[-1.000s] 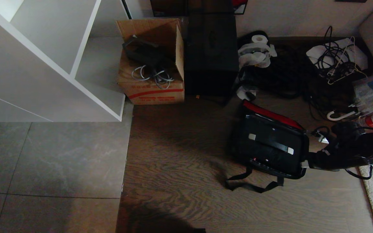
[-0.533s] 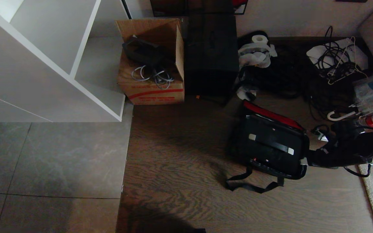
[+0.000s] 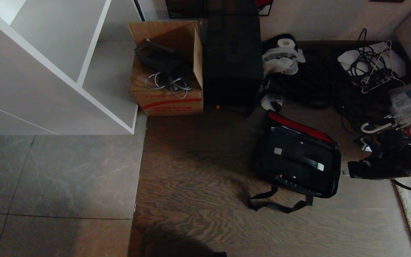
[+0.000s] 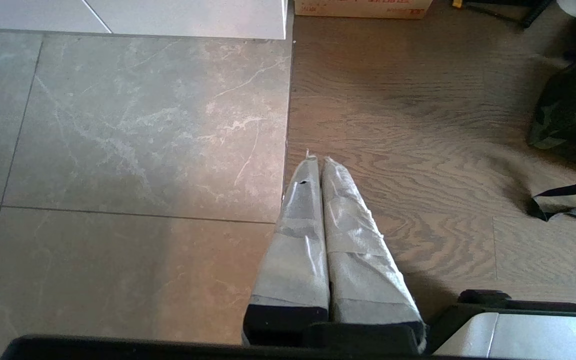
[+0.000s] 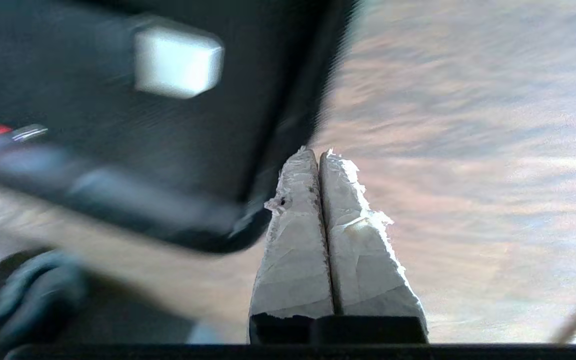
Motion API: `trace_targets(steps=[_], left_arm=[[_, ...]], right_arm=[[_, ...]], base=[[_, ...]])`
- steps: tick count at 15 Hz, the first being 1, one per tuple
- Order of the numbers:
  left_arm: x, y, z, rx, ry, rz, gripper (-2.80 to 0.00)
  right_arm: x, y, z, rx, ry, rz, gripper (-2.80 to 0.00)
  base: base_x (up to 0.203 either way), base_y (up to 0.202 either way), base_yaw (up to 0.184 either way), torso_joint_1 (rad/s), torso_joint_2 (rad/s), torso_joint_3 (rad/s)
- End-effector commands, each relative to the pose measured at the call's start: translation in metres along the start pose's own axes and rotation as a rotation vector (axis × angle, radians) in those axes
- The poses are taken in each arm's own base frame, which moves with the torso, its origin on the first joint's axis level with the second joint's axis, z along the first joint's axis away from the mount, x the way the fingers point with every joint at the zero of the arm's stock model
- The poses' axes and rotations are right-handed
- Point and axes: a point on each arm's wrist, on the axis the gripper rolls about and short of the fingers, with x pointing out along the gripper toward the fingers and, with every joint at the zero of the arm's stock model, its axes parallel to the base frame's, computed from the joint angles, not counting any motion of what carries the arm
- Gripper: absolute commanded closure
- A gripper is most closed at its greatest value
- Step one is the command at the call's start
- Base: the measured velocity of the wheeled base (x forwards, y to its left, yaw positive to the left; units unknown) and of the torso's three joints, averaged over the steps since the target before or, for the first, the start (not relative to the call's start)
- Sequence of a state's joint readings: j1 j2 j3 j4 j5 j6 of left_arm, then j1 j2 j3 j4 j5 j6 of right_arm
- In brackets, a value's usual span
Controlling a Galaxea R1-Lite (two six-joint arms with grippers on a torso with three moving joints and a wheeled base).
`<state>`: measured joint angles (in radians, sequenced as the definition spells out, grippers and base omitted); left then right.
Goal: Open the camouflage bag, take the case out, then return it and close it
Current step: Grip the handle
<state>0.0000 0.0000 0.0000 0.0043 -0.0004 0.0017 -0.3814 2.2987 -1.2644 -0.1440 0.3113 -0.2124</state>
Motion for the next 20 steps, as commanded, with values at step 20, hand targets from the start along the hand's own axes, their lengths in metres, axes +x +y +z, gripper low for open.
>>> trace_targets(steps=[20], left_arm=[[0.000, 0.000, 0.000, 0.000, 0.000, 0.000, 0.00]], right_arm=[[0.053, 0.120, 0.013, 0.129, 0.059, 0.228, 0.00]], base=[[0.000, 0.000, 0.000, 0.000, 0.00, 0.000]])
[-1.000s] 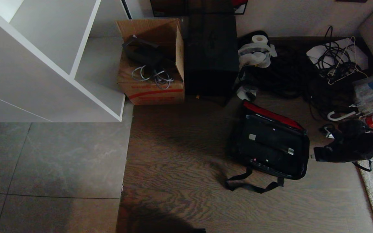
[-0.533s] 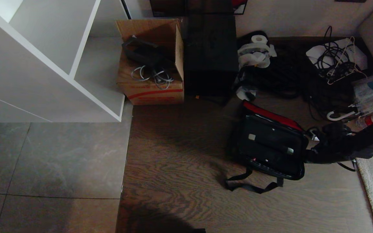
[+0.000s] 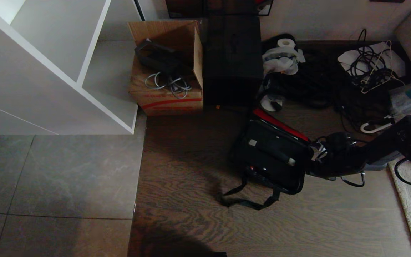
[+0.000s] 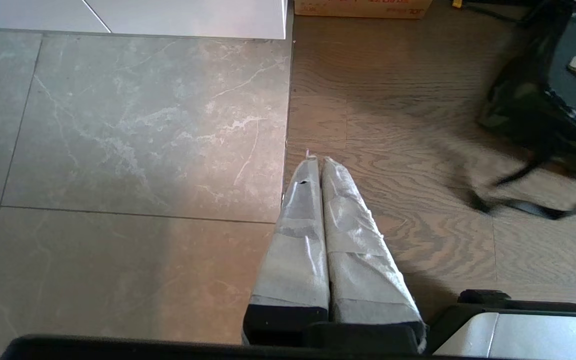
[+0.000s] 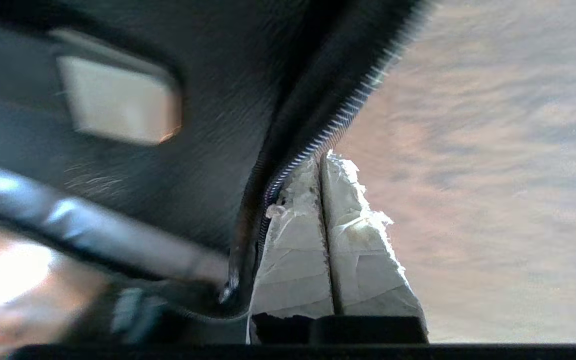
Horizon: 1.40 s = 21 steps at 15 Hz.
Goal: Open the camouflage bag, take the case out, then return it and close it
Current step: Grip the handle
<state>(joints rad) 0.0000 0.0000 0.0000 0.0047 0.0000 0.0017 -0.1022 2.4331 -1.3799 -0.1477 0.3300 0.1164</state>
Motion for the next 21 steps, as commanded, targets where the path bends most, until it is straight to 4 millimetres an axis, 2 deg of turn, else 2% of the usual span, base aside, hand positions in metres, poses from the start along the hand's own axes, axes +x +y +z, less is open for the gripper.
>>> trace_targets(steps=[1, 3, 5, 7, 9, 12, 15, 17, 18, 19, 21], left_arm=[[0.000, 0.000, 0.000, 0.000, 0.000, 0.000, 0.00], [0.000, 0.000, 0.000, 0.000, 0.000, 0.000, 0.00], [0.000, 0.000, 0.000, 0.000, 0.000, 0.000, 0.00], [0.000, 0.000, 0.000, 0.000, -0.001, 0.000, 0.00], [0.000, 0.000, 0.000, 0.000, 0.000, 0.000, 0.00], [0.000, 0.000, 0.000, 0.000, 0.000, 0.000, 0.00], [0.000, 0.000, 0.000, 0.000, 0.000, 0.000, 0.00], [0.000, 0.000, 0.000, 0.000, 0.000, 0.000, 0.00], [0.000, 0.000, 0.000, 0.000, 0.001, 0.000, 0.00], [0.000, 0.000, 0.000, 0.000, 0.000, 0.000, 0.00], [0.000, 0.000, 0.000, 0.000, 0.000, 0.000, 0.00]], right_arm=[[-0.013, 0.019, 0.004, 0.019, -0.008, 0.042, 0.00], [-0.015, 0.027, -0.002, 0.074, 0.015, 0.057, 0.00], [-0.021, 0.025, -0.002, 0.045, 0.010, 0.059, 0.00], [-0.039, 0.021, 0.005, -0.011, -0.023, 0.068, 0.00], [-0.057, 0.026, 0.006, -0.052, -0.034, 0.117, 0.00], [-0.081, 0.049, 0.013, -0.111, -0.059, 0.154, 0.00], [-0.077, 0.077, 0.009, -0.341, -0.076, 0.207, 0.00], [-0.068, 0.085, -0.003, -0.446, -0.037, 0.277, 0.00], [-0.064, 0.088, -0.008, -0.459, -0.010, 0.323, -2.80], [-0.059, 0.094, -0.007, -0.479, -0.007, 0.329, -2.80], [-0.052, 0.104, 0.007, -0.560, -0.064, 0.206, -2.80]], base=[[0.000, 0.000, 0.000, 0.000, 0.00, 0.000], [0.000, 0.000, 0.000, 0.000, 0.00, 0.000], [0.000, 0.000, 0.000, 0.000, 0.00, 0.000], [0.000, 0.000, 0.000, 0.000, 0.00, 0.000], [0.000, 0.000, 0.000, 0.000, 0.00, 0.000], [0.000, 0.000, 0.000, 0.000, 0.00, 0.000], [0.000, 0.000, 0.000, 0.000, 0.00, 0.000], [0.000, 0.000, 0.000, 0.000, 0.00, 0.000], [0.000, 0.000, 0.000, 0.000, 0.00, 0.000], [0.000, 0.000, 0.000, 0.000, 0.00, 0.000], [0.000, 0.000, 0.000, 0.000, 0.00, 0.000]])
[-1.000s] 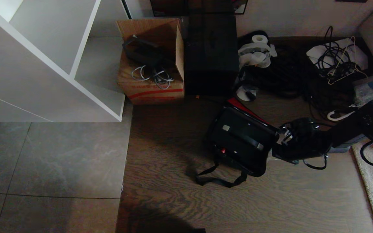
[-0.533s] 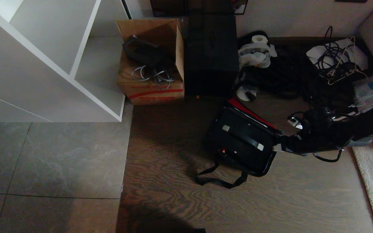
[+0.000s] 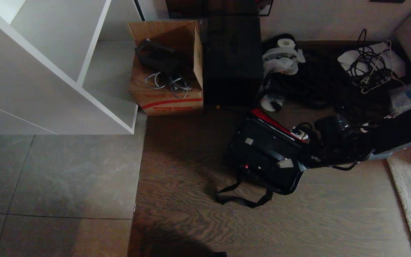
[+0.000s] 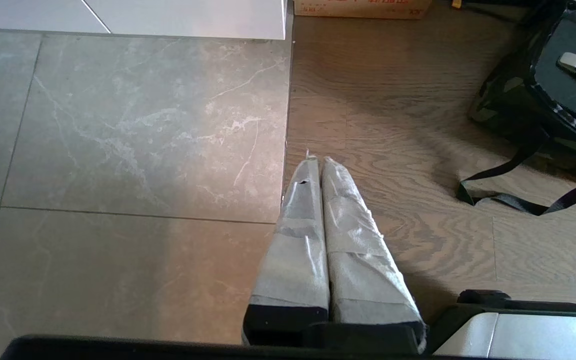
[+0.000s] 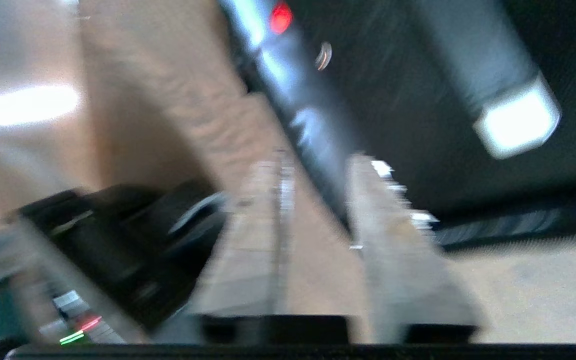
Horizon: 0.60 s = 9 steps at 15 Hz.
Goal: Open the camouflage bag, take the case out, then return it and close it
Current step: Grip the handle
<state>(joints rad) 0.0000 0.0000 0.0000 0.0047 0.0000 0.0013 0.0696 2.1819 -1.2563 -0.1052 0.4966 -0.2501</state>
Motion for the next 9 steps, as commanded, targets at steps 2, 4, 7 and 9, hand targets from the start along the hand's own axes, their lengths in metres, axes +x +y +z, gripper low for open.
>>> trace_targets(steps=[2, 4, 7, 9], left_arm=[[0.000, 0.000, 0.000, 0.000, -0.001, 0.000, 0.00], [0.000, 0.000, 0.000, 0.000, 0.000, 0.000, 0.00], [0.000, 0.000, 0.000, 0.000, -0.001, 0.000, 0.00], [0.000, 0.000, 0.000, 0.000, 0.000, 0.000, 0.00]], right_arm=[[0.021, 0.009, 0.007, -0.180, 0.044, -0.179, -2.80], [0.027, 0.010, 0.007, -0.302, -0.011, -0.227, -2.80], [0.040, 0.016, 0.001, -0.506, -0.071, -0.282, -2.80], [0.050, 0.024, 0.001, -0.521, -0.070, -0.415, -2.80]], base=[[0.000, 0.000, 0.000, 0.000, 0.00, 0.000], [0.000, 0.000, 0.000, 0.000, 0.00, 0.000], [0.000, 0.000, 0.000, 0.000, 0.00, 0.000], [0.000, 0.000, 0.000, 0.000, 0.00, 0.000]])
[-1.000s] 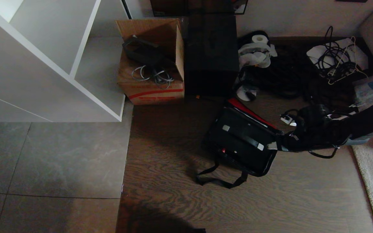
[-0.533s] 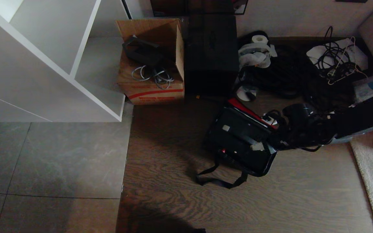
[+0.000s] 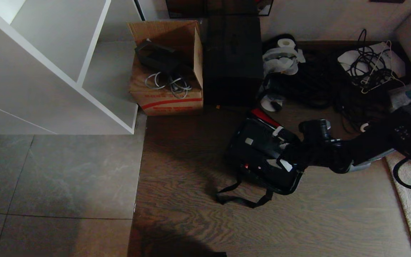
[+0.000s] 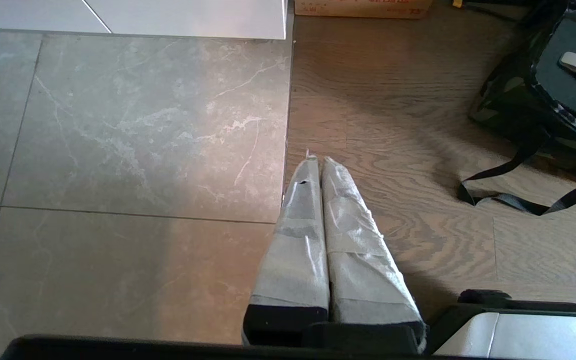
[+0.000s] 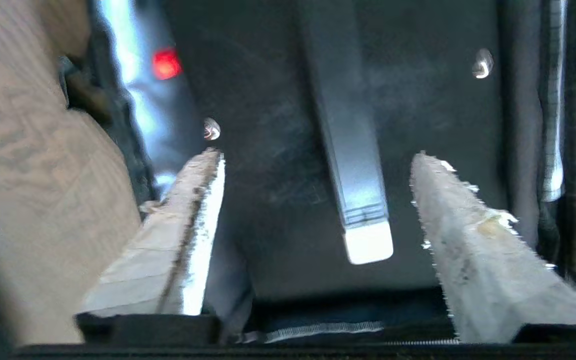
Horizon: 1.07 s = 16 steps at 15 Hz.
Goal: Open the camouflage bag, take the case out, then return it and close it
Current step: Grip the handle
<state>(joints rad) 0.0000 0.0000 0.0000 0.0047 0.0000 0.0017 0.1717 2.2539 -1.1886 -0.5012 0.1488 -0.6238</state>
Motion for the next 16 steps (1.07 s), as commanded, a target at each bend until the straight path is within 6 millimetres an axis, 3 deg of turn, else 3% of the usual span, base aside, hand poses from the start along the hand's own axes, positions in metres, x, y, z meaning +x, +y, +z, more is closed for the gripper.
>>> trace_targets(steps=[1, 4, 16], left_arm=[[0.000, 0.000, 0.000, 0.000, 0.000, 0.000, 0.00], [0.000, 0.000, 0.000, 0.000, -0.002, 0.000, 0.00], [0.000, 0.000, 0.000, 0.000, 0.000, 0.000, 0.00]], right_arm=[[0.015, 0.020, -0.001, -0.027, 0.066, -0.156, -2.80], [0.026, 0.037, 0.009, -0.058, 0.125, -0.400, -2.80], [0.047, 0.056, 0.010, -0.181, 0.060, -0.506, -2.80]], base=[[0.000, 0.000, 0.000, 0.000, 0.00, 0.000], [0.000, 0.000, 0.000, 0.000, 0.00, 0.000], [0.000, 0.000, 0.000, 0.000, 0.00, 0.000]])
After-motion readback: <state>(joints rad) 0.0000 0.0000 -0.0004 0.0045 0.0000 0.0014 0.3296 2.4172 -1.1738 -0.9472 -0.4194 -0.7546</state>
